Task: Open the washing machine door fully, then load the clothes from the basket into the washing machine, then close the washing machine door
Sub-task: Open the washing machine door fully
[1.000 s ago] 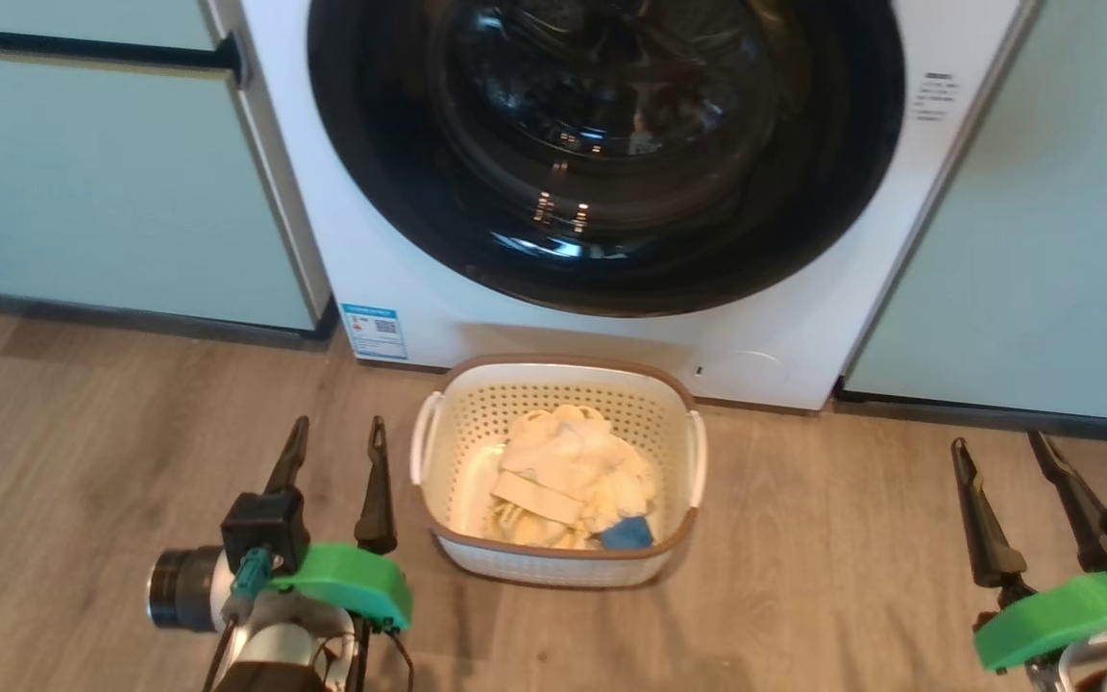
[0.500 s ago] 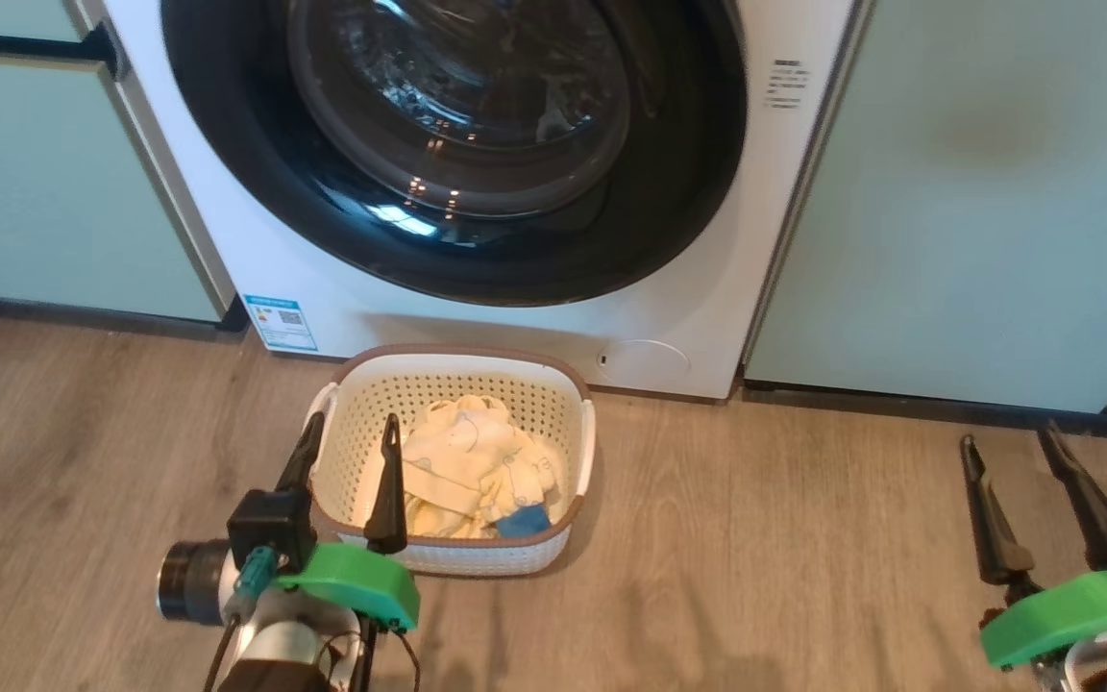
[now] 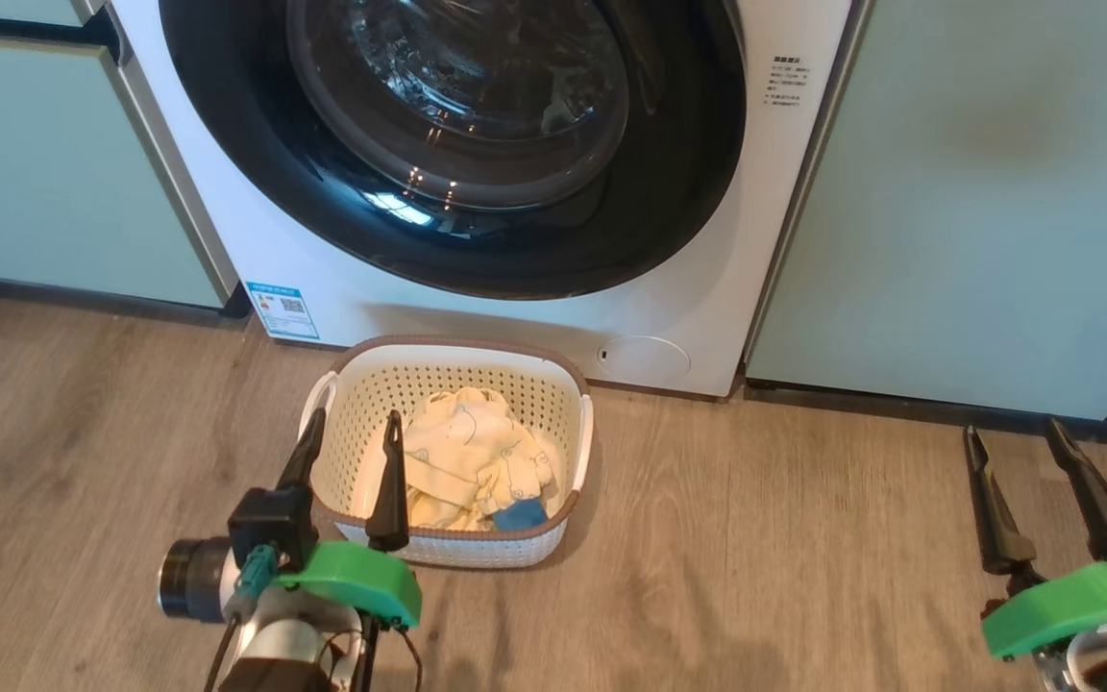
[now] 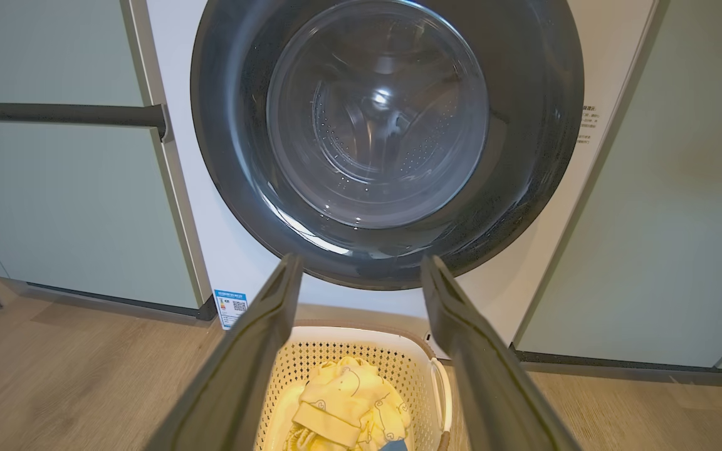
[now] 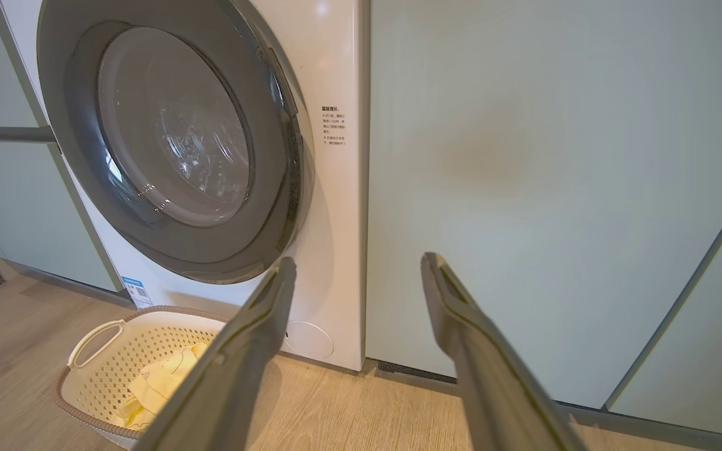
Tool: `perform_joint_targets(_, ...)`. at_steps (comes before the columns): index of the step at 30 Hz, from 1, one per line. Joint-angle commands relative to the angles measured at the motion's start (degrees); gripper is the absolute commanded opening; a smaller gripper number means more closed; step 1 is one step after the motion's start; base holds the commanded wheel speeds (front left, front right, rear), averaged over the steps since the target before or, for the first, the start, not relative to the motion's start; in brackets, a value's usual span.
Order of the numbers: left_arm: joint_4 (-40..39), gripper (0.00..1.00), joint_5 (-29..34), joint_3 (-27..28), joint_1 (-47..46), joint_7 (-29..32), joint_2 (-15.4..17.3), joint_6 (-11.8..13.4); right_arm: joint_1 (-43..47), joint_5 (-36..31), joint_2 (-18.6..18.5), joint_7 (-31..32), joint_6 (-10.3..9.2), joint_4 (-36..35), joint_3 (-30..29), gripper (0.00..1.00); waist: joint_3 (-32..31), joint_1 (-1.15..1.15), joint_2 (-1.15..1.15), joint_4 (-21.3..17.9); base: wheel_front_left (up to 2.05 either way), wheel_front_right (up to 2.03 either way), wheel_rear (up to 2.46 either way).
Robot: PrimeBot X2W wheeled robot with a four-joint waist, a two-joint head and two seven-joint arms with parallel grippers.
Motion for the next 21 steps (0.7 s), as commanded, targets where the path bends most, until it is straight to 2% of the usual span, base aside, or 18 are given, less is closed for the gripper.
perform_joint_targets(1,-1.7,1.0,0.4,1.8,-3.0,-0.8,0.9,0.1,-2.7,0.4,-0.8,-0.6,-0.19,-1.9,1.1,1.0,0.1,0.0,0.0,0.0,0.0,0.0,0.0)
perform_joint_targets(15,-2.1,1.0,0.5,1.8,-3.5,-0.8,0.7,0.2,-3.4,0.9,-0.8,-0.6,-0.19,-2.1,0.9,1.0,1.7,0.0,0.0,0.1,0.0,0.0,0.0)
perform_joint_targets(21,-2.6,1.0,0.7,1.8,-3.8,-0.8,0.6,0.2,-4.1,3.2,-0.4,-0.6,-0.19,-1.7,0.6,1.0,2.8,0.0,0.0,0.1,0.0,0.0,0.0)
